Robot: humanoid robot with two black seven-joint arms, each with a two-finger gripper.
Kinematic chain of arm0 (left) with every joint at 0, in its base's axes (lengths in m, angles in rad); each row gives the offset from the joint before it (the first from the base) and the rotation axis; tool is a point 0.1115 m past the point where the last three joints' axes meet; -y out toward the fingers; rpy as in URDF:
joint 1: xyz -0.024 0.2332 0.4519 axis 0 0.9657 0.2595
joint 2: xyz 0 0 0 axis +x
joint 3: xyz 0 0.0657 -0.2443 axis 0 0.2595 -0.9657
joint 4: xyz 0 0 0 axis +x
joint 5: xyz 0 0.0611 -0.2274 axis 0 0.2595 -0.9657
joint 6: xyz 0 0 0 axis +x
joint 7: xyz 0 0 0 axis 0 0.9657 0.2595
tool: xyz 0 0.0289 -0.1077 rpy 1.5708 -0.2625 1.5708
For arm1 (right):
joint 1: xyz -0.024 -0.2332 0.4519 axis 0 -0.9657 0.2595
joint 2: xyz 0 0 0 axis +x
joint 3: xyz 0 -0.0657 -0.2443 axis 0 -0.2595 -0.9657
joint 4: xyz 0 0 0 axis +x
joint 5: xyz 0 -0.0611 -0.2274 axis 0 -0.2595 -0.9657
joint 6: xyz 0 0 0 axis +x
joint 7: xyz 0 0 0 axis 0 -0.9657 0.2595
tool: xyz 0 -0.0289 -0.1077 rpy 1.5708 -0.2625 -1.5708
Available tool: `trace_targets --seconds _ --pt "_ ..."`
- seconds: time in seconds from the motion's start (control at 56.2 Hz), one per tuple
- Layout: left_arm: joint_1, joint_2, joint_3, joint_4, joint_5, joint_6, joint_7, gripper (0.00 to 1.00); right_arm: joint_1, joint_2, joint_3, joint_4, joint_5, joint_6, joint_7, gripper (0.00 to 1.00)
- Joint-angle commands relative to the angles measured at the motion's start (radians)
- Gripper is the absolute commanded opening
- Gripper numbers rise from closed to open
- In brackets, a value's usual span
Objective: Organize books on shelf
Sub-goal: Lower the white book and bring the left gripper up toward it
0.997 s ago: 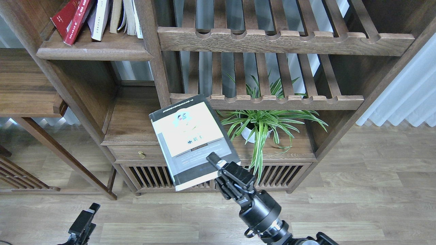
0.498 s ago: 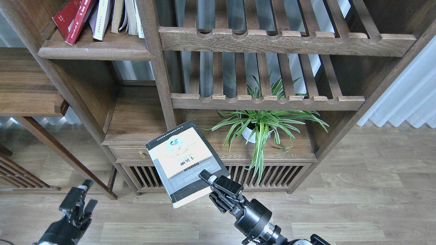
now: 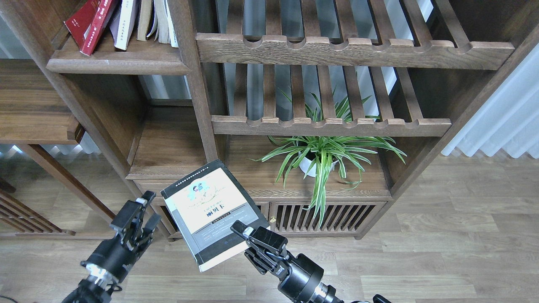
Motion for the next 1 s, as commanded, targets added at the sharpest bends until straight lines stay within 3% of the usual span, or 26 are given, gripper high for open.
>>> trace_targets --seconds 0.0,0.463,0.694,0.979 --pt "-0.043 0.003 -0.121 0.080 0.005 0.000 0.005 1.00 0.001 0.000 0.012 0.000 0.000 0.000 0.000 0.24" --pt "-0.024 0.016 -0.126 0.216 0.245 0.000 0.028 1.00 -0.042 0.000 0.041 0.003 -0.003 0.000 -0.001 0.24" --pt "-0.027 0.078 -0.089 0.210 0.244 0.000 0.028 1.00 -0.058 0.000 0.053 0.005 -0.005 0.000 -0.001 0.24" --pt "-0.058 0.062 -0.112 0.224 0.180 0.000 0.030 1.00 -0.061 0.000 0.056 0.005 -0.006 0.000 -0.001 0.25"
